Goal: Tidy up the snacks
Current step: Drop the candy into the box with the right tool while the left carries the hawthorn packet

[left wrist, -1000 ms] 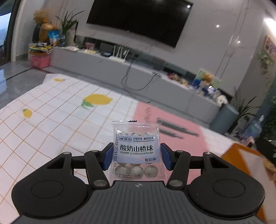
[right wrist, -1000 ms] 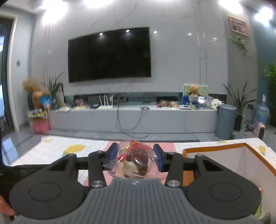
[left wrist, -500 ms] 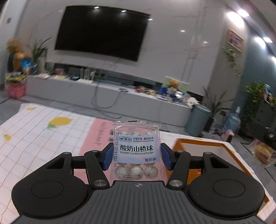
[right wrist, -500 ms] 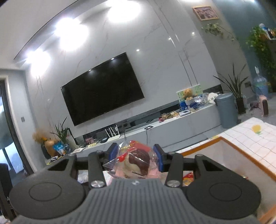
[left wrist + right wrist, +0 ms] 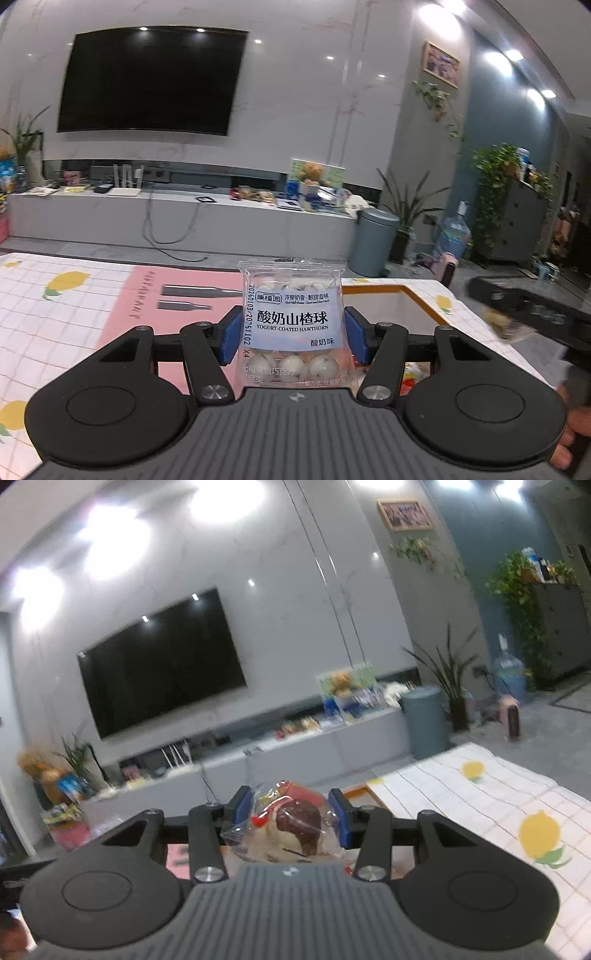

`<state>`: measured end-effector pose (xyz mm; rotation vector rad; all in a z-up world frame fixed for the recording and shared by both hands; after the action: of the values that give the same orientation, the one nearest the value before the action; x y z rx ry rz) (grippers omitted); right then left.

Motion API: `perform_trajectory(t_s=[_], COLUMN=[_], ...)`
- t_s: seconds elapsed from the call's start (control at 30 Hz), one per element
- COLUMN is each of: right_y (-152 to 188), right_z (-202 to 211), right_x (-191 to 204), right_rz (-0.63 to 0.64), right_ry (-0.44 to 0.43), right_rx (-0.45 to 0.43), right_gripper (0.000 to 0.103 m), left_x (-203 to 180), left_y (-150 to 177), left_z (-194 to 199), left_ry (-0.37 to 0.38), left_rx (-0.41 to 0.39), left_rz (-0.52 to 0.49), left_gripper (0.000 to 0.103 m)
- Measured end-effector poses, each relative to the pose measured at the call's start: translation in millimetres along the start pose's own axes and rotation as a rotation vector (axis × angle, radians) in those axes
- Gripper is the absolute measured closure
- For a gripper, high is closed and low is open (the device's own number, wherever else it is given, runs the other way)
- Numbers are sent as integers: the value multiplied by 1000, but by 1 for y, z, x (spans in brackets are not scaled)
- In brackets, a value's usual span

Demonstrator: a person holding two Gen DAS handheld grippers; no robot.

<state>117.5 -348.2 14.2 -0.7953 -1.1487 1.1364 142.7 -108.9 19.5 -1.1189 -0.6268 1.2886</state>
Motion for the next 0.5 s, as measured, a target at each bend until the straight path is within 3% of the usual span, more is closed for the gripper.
perform_trajectory(t_s=[0.33,0.5], right_y=[-6,-3], right_z=[-81,-128], right_x=[-25,-21], right_rz=[5,39], right_ry=[-30,19], right_rx=[236,367], right_gripper=[59,59], left_x=[-21,-25], left_y=[6,7], left_z=[-18,-31], left_ry=[73,82], left_rx=[41,56], left_rz=[-3,-21], left_gripper=[38,38])
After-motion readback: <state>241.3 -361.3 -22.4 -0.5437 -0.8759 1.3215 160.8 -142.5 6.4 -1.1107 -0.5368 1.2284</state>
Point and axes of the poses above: each gripper's, at about its wrist camera, not at the fingertips, and z roughly against the way its jaws point, x to its left, y to its underside, the point moved 2 cm from there along -z, roughly the way its jaws point, and after that the axes turned 3 degrees about z, right-handed, at the moved point
